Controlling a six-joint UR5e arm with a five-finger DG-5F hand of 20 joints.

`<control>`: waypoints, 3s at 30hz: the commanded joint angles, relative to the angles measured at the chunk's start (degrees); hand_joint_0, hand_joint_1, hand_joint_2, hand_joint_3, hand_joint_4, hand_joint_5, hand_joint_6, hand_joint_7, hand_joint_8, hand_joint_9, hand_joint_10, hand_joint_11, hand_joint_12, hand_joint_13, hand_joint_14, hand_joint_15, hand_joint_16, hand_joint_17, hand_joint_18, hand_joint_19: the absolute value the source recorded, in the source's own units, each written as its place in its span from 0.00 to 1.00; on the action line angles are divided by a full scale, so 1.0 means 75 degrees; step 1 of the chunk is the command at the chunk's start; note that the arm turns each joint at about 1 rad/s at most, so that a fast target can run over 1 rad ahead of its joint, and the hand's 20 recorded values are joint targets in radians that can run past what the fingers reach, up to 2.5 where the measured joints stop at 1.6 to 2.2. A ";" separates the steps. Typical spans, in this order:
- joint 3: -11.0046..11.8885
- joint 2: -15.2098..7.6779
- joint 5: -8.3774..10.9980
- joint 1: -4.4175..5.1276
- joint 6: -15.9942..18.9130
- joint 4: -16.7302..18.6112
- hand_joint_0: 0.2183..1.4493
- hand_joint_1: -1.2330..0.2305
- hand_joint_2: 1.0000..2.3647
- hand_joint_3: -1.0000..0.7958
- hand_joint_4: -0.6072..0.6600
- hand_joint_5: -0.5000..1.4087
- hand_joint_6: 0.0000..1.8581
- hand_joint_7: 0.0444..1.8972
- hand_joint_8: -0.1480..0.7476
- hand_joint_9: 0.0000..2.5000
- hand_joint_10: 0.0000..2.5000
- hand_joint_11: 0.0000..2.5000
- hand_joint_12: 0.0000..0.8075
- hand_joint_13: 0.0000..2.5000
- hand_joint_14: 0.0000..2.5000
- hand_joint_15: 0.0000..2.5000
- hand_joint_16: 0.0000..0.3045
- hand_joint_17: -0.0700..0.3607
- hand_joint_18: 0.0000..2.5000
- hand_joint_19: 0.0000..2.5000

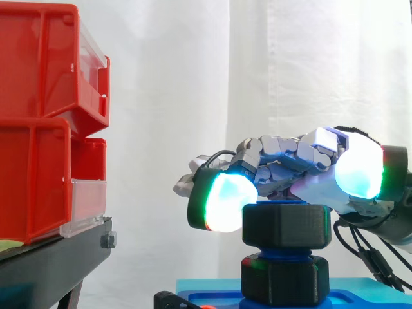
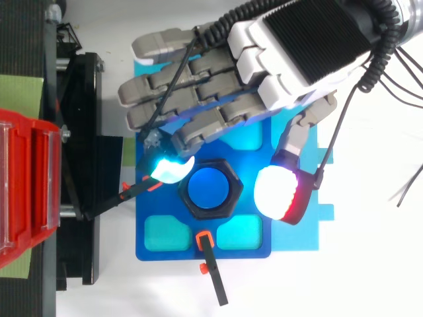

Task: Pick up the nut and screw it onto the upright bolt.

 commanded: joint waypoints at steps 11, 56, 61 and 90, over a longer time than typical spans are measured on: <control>0.0000 0.0003 -0.0460 -0.0427 -0.0016 0.0084 0.22 0.70 0.00 0.28 0.67 0.22 0.32 0.65 0.48 0.23 0.00 0.00 0.34 0.14 0.00 0.00 0.09 0.31 0.00 0.00; 0.0539 -0.0501 -0.0272 0.0066 0.0816 0.1115 0.20 0.74 0.00 0.28 0.60 0.15 0.27 0.32 0.40 0.13 0.00 0.00 0.37 0.07 0.00 0.00 0.11 0.34 0.00 0.00; 0.0551 -0.0501 -0.0190 0.0136 0.0816 0.1115 0.20 0.74 0.00 0.28 0.59 0.15 0.27 0.32 0.39 0.12 0.00 0.00 0.38 0.07 0.00 0.00 0.11 0.34 0.00 0.00; 0.0961 -0.0864 -0.0389 0.0042 0.1543 0.1080 0.20 0.74 0.00 0.28 0.63 0.16 0.27 0.39 0.42 0.13 0.00 0.00 0.37 0.07 0.00 0.00 0.11 0.34 0.00 0.00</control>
